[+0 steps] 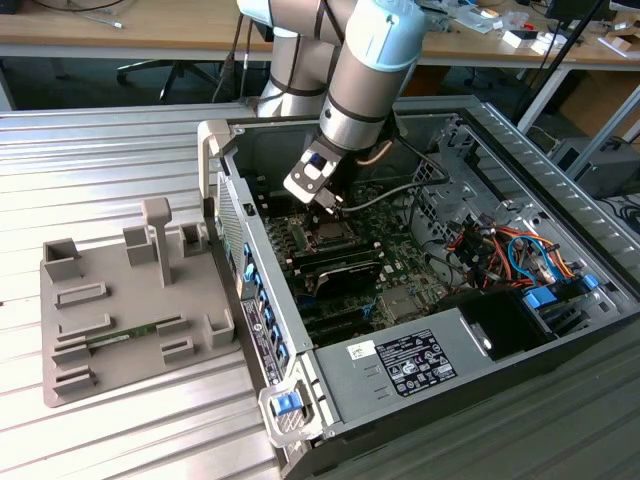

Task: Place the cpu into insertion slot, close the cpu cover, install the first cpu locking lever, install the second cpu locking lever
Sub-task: 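Close the cpu cover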

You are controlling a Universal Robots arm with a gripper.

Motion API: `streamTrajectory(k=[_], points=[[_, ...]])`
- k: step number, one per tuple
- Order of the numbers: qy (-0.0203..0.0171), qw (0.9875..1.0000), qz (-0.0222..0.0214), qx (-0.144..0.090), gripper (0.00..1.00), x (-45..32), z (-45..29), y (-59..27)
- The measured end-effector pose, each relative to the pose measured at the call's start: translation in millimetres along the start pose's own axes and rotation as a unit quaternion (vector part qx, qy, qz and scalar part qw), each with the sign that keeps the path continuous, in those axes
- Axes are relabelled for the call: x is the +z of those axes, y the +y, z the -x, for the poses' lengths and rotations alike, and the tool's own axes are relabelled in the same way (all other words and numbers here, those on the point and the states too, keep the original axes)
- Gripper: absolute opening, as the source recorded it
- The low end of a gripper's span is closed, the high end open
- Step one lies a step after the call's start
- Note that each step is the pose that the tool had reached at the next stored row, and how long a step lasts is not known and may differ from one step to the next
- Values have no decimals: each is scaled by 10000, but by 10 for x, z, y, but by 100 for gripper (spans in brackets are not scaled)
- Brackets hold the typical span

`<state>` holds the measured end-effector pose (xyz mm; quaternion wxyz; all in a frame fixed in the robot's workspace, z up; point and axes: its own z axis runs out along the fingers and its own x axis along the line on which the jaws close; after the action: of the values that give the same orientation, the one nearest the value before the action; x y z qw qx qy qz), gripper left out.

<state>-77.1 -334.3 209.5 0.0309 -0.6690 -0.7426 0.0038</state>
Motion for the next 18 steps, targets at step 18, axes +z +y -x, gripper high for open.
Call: streamTrajectory(k=[18], points=[[14, 10000, -29, -3, 10, -39, 1, 28]])
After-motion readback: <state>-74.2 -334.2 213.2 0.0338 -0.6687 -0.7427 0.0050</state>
